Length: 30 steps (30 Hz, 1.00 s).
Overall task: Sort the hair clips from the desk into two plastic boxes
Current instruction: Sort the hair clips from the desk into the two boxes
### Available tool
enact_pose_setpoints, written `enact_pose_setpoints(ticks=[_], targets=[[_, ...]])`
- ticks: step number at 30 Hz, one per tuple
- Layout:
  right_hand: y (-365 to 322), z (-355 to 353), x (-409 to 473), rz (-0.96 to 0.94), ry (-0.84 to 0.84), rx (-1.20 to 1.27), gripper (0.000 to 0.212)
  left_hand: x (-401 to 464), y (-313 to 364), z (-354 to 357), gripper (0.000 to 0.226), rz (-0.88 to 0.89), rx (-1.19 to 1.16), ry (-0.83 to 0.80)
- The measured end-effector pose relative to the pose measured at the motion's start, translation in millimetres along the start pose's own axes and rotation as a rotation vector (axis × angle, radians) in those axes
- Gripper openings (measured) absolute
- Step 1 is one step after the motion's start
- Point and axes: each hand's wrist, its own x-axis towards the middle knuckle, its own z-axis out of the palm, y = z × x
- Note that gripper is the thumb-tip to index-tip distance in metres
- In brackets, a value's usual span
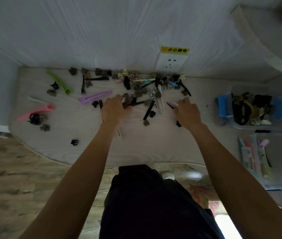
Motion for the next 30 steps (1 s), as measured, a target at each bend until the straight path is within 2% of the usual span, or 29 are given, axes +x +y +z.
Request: enact_pose_setpoints(ticks=[4,6,10,13,14,17,20,23,30], targets=[[-15.3,-2.9,7.4,0.136,0.09,0.365,0.019,0.9,2.5,-3.3,0.043,0.1,0.071,0.0],[-27.6,-4.6,16.2,0.145,0.091,0.46,0.022,0.7,2.5,-3.2,0.042,0.113,0.057,0.004],[-44.2,-2.9,29.0,0.067,-0.037,0.472,0.044,1.1,1.2,-3.0,0.043,0.153,0.041,0.013],[-50.4,2.3,29.5,0.081,-0.1,0.451,0.06,5.0,4.6,-1.9,0.054,0.191,0.099,-0.003],[-51.2,2.8,29.2,0.089,-0.09,0.419,0.059,6.6,7.1,-1.7,0.056,0.205,0.12,0.003],[-52.2,1.4,28.3,0.082,-0.099,0.358,0.041,9.5,13.0,-1.7,0.052,0.228,0.144,0.018],[-51.4,0.4,26.6,0.082,-0.135,0.332,0.038,9.9,13.1,-1.6,0.048,0.212,0.14,-0.012],[-49.2,4.3,24.6,0.102,-0.099,0.374,0.03,9.9,10.2,-1.2,0.045,0.199,0.143,-0.049],[-39.4,4.0,18.0,0.087,-0.04,0.484,0.03,6.7,3.6,-3.4,0.032,0.234,0.144,-0.068]])
